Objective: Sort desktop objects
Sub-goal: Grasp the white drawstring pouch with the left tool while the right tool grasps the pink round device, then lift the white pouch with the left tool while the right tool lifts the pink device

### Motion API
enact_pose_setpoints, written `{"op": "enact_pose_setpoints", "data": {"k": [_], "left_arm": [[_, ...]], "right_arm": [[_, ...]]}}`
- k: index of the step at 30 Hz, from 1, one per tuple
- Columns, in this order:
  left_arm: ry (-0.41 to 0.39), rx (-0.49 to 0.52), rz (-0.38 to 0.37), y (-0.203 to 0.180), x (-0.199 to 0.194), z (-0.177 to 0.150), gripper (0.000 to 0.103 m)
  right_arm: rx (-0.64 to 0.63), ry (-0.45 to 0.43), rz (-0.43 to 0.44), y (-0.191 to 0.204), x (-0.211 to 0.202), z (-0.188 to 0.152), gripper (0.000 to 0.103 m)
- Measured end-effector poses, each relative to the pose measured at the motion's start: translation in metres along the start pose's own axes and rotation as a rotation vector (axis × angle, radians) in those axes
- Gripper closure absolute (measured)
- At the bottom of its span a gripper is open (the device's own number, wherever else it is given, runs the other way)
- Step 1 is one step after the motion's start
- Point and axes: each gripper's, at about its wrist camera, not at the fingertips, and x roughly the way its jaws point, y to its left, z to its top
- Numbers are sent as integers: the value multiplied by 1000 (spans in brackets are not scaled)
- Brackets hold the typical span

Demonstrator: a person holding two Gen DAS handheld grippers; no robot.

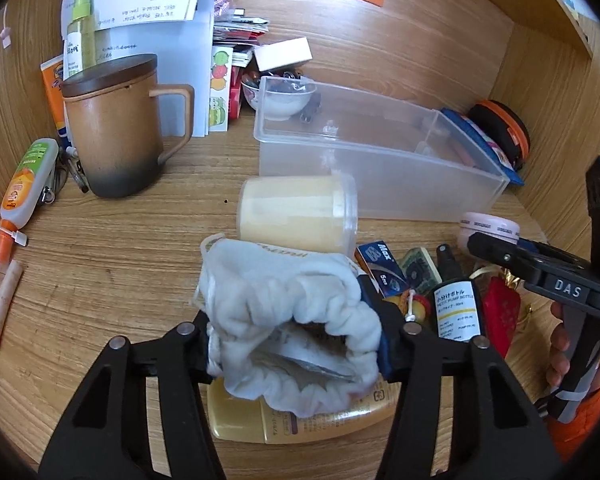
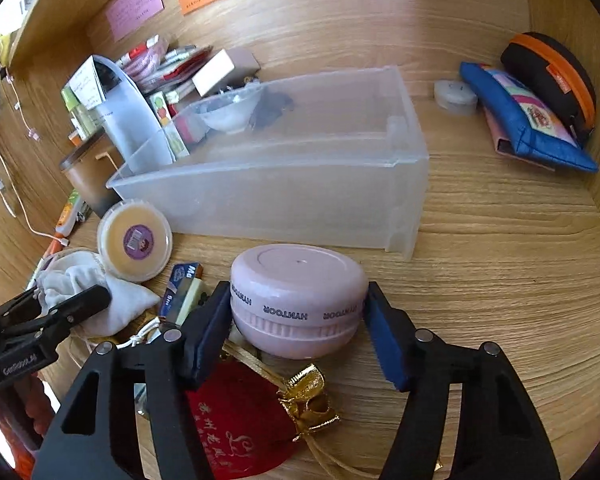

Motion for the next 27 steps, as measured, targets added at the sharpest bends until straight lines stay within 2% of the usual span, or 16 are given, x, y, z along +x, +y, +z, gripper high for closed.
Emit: {"op": "enact_pose_setpoints", "data": {"k": [5,27], "left_arm": [[-30,2,17,0,-13,5,55],[-183,58,35,-32,-76,27,55]], "right_arm": [[-3,-48,16,2,-18,5,42],[-46,-187,60,8,-88,5,42]]}}
